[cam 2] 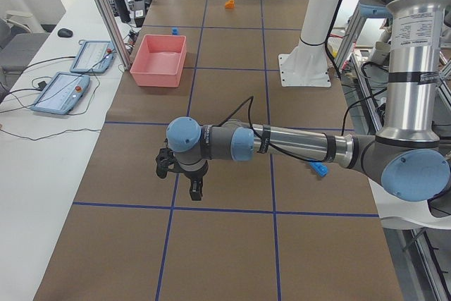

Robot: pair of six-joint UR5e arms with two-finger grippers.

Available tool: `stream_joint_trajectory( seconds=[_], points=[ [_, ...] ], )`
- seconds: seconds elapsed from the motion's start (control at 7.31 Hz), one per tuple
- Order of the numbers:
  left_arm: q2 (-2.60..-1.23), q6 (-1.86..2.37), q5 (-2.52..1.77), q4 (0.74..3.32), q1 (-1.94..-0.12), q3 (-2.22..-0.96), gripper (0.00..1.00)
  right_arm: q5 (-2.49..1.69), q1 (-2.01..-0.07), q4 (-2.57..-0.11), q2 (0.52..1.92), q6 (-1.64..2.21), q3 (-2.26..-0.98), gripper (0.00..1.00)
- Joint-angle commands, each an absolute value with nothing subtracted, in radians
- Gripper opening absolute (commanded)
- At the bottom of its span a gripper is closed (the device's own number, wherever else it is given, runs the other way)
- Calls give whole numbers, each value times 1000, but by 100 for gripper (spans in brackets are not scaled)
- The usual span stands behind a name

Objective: Put all blocks into box

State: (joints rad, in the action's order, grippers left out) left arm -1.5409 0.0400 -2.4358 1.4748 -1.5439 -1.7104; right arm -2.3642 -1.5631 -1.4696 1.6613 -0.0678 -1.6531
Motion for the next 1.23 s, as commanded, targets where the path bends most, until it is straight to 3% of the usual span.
stream_joint_trajectory(
  seconds=[0.0,0.82,1.09],
  points=[
    [-1513,43,-2441,1482,-1545,-1723,100,-2367,-1563,-1470,1663,-69,-1652,100],
    [-1499,40,-2451,1534,-1532,-1753,100,-2379,-1562,-1439,1702,-69,-1660,100],
    [-1482,41,-2451,1603,-1499,-1753,100,-2469,-1467,-1345,1707,12,-1638,100]
  ],
)
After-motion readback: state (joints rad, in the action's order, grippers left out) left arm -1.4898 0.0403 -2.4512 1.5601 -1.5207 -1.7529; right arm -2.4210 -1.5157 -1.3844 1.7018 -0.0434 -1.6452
